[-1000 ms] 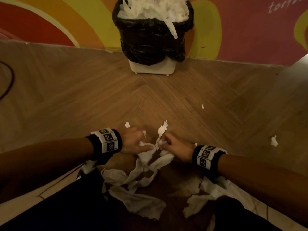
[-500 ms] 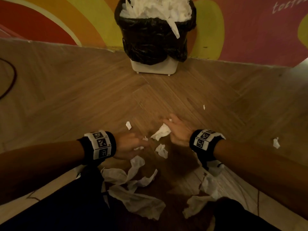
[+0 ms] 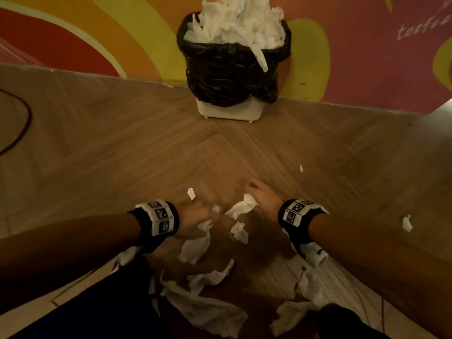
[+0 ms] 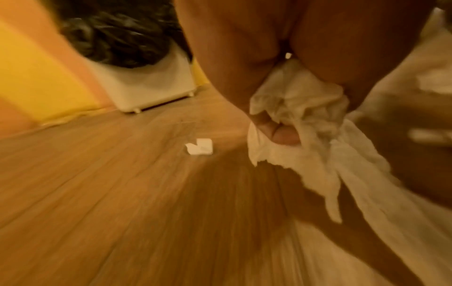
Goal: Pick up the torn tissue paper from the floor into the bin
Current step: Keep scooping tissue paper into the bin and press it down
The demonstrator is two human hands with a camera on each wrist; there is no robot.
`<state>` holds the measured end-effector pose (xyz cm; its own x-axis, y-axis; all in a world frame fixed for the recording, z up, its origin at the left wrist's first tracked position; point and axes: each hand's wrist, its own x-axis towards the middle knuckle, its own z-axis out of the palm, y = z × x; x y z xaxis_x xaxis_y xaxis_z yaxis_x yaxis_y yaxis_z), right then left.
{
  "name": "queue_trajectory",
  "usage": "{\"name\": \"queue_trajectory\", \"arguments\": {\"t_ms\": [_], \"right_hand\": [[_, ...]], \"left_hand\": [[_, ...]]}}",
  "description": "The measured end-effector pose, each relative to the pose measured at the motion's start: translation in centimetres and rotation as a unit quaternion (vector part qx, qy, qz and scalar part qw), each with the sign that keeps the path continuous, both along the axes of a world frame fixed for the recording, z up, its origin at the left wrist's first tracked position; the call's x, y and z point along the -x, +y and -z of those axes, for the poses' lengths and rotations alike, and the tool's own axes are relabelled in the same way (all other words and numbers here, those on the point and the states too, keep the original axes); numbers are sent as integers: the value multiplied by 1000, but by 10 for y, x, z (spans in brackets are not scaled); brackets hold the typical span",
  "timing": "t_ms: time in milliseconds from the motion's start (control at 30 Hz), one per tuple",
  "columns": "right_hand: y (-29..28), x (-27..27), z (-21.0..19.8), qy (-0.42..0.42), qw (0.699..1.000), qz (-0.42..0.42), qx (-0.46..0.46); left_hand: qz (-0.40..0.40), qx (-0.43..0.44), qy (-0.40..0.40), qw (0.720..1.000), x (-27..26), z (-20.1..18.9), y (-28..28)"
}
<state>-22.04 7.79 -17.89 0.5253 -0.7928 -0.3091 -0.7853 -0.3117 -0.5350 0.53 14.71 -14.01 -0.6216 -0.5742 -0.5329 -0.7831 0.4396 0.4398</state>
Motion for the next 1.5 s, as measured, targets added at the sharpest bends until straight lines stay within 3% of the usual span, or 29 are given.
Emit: {"name": "queue_trajectory", "arguments": {"t_ms": [133,300,467,533,600,700,800,933,1033,1100,1200,1300,1367,1500], "right_hand": [[-10,2,0,82,994,-76,10],[-24,-2,-5,114,992,-60,-6],[-55,0,-63,77,997,-4,25],[-68,2,-96,27,998,38,43],[-81,1,-132,-71,987,79,117],[-105,-9,-184,-212,944,116,224],[-138,-24,-227,-280,905,172,270],[-185,-40,-268,-321,877,238,266],[-212,-54,-275,-280,896,248,239],[-227,-65,-265,-260,905,229,247],[-248,-78,-244,-175,924,211,269],[-264,-81,-222,-70,952,194,228],[-272,-77,-209,-30,964,152,215],[-279,-69,-201,13,958,84,273]], "left_hand": [[-139,45,95,985,-4,-36,-42],[-270,128,211,931,-7,-82,-96],[-333,178,262,888,3,-125,-140],[-332,218,299,868,5,-142,-156],[-339,244,326,848,7,-159,-173],[-358,245,369,822,8,-189,-201],[-374,261,383,803,4,-211,-231],[-388,278,297,827,-4,-223,-273],[-408,276,222,841,-8,-211,-293],[-428,248,232,838,-9,-204,-294],[-395,219,139,882,-8,-185,-302],[-387,210,126,889,-7,-176,-312],[-385,249,125,880,-7,-172,-318],[-321,257,39,911,-9,-170,-318]]}}
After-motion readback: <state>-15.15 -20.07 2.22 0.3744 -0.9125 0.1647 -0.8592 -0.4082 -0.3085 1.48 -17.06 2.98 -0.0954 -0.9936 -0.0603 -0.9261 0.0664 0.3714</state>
